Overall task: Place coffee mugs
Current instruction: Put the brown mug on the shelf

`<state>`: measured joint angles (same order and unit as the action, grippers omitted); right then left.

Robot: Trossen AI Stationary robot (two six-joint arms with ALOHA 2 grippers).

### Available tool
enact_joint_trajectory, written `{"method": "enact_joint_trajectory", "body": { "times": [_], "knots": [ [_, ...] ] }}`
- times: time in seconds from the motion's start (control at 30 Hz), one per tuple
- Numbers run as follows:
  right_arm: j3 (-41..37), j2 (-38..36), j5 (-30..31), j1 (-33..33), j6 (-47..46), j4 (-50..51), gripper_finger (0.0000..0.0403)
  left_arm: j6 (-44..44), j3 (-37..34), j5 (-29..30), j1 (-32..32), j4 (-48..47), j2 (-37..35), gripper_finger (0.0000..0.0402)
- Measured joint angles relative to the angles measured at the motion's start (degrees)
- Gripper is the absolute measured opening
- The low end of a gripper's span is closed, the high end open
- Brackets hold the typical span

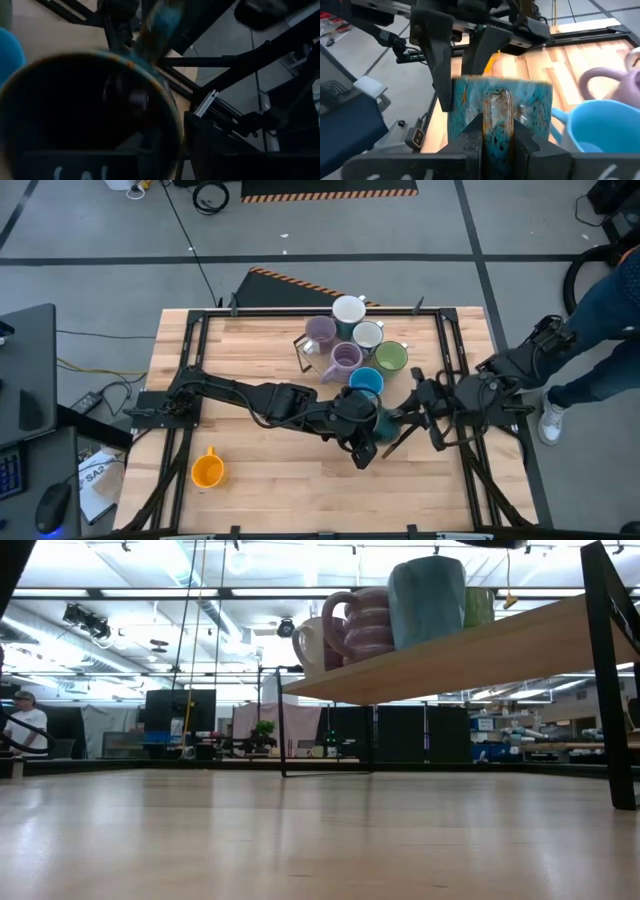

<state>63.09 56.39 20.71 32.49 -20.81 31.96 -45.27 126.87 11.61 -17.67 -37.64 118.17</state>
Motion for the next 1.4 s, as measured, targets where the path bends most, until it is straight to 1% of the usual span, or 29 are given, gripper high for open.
{"method": "enact_joint_trajectory", "body": {
  "times": [0.17, 0.27, 0.47, 0.63, 0.7, 0.83, 0.93, 1.07, 1.23, 1.4],
  "knots": [
    [0.0, -3.9, 0.4, 0.0, 2.4, 2.7, 0.0053, 2.1, 0.0, 0.4, -0.1, 0.7, 0.0, 0.0102],
    [-0.4, -5.2, 0.6, 0.0, 3.1, 2.9, 0.0053, 5.0, 0.0, 0.5, 0.1, 2.0, 0.0, 0.0106],
    [-6.2, -10.5, 2.0, 0.0, 2.6, 0.4, 0.0054, 9.8, 0.0, 0.3, 0.3, 4.3, -1.8, 0.0106],
    [-10.4, -17.1, 4.1, -0.1, 3.9, -3.3, 0.0053, 13.8, 0.1, 2.9, 0.4, 4.7, -3.8, 0.0107],
    [-12.1, -19.2, 3.9, -0.1, 5.5, -5.5, 0.0053, 15.8, 0.0, 4.0, 0.6, 5.1, -4.1, 0.0107],
    [-14.3, -22.2, 2.9, -0.1, 7.4, -7.7, 0.0053, 18.7, 0.0, 4.3, 1.6, 7.9, -4.4, 0.0107],
    [-14.9, -24.0, 2.4, -0.1, 7.3, -7.9, 0.0053, 19.1, 0.0, 4.1, 2.7, 7.6, -4.4, 0.0107],
    [-15.0, -25.6, 2.2, -0.1, 7.7, -7.9, 0.0054, 22.2, 0.0, 4.3, 4.7, 8.5, -4.4, 0.0107],
    [-15.0, -27.8, 2.2, -0.1, 9.4, -7.8, 0.0054, 25.5, 1.3, 0.9, 6.5, 9.6, -4.3, 0.0107],
    [-15.3, -30.4, 3.5, -0.1, 11.7, -8.2, 0.0054, 26.9, 1.3, 0.5, 7.6, 10.3, -4.2, 0.0107]
  ]
}}
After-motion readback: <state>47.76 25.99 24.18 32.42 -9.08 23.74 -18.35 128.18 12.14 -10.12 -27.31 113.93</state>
